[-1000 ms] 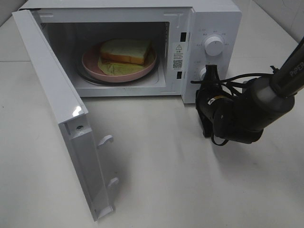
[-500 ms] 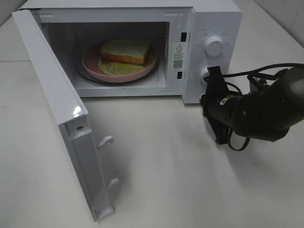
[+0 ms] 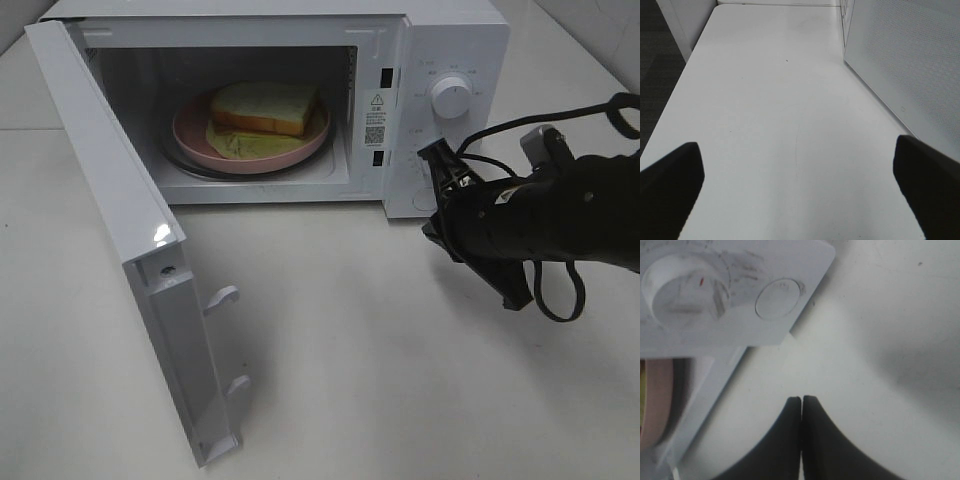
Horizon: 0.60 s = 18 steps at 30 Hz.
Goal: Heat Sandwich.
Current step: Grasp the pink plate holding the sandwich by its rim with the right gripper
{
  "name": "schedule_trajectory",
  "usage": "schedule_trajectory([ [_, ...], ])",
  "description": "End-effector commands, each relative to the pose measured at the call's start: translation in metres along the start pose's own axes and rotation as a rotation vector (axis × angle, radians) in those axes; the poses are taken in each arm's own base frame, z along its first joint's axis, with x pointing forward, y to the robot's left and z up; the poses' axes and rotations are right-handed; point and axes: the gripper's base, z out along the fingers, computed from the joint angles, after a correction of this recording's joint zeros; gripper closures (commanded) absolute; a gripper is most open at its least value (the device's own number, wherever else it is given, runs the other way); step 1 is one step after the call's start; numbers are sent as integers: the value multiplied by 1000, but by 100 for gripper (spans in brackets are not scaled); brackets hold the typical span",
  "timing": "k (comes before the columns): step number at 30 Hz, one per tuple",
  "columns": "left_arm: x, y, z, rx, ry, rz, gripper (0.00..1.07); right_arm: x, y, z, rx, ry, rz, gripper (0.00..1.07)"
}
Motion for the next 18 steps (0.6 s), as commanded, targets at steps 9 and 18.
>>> schedule_trajectory([
  [9,2,0,-3,-2,-34,0,9,14,-2,-31,101,267,-416,103],
  [18,2,0,-3,-2,-34,0,9,18,-6,-43,218,440,-674,102],
])
